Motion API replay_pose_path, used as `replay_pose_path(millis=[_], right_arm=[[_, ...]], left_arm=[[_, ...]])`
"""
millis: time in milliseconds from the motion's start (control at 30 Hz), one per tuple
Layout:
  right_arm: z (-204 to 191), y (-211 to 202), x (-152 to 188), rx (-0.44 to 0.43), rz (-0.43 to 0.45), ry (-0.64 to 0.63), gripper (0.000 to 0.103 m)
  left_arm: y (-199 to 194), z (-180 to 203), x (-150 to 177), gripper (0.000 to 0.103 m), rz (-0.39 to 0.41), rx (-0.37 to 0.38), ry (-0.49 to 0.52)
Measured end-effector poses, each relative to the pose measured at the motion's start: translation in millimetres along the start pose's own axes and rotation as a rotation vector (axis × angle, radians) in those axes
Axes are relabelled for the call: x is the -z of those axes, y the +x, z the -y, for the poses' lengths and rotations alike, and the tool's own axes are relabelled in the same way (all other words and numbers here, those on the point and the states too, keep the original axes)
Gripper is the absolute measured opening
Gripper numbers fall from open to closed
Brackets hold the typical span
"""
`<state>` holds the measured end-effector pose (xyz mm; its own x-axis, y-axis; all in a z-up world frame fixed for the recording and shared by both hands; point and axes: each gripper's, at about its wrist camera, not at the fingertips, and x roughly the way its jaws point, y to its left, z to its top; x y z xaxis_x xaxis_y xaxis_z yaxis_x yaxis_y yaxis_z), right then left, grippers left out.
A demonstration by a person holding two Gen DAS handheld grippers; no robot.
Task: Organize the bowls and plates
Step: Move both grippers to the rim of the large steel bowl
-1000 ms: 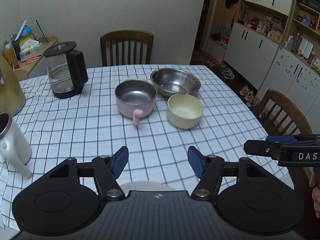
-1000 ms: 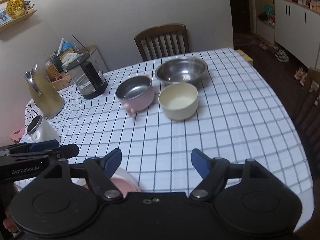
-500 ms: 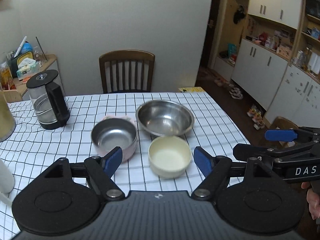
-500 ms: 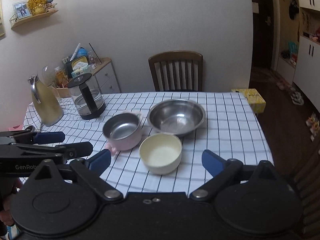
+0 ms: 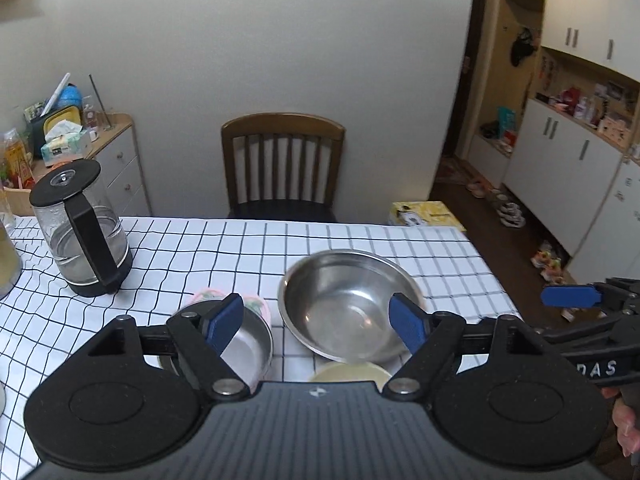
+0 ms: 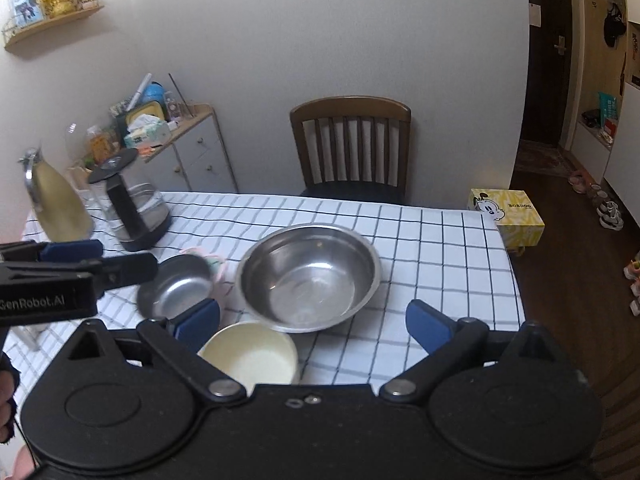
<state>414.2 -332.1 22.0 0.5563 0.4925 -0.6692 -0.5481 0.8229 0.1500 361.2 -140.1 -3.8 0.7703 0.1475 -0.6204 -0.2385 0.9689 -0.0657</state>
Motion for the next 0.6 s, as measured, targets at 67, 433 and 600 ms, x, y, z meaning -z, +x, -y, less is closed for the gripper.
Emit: replay_pose_path(millis=[67, 433, 600], right_arm=[[6, 15, -6, 0.006, -0.011, -0.009, 0.100], [33, 93, -17, 0.039, -0.096, -0.005, 0.100], [42, 123, -14, 0.069, -0.139, 0.007, 0.099]], left_arm=[[19, -1, -6, 0.080, -0.027, -0.005, -0.011], [126, -7, -28, 0.080, -0.181, -0.069, -0.019], [166, -8, -28, 0.080, -0.249, -0.095, -0.026]])
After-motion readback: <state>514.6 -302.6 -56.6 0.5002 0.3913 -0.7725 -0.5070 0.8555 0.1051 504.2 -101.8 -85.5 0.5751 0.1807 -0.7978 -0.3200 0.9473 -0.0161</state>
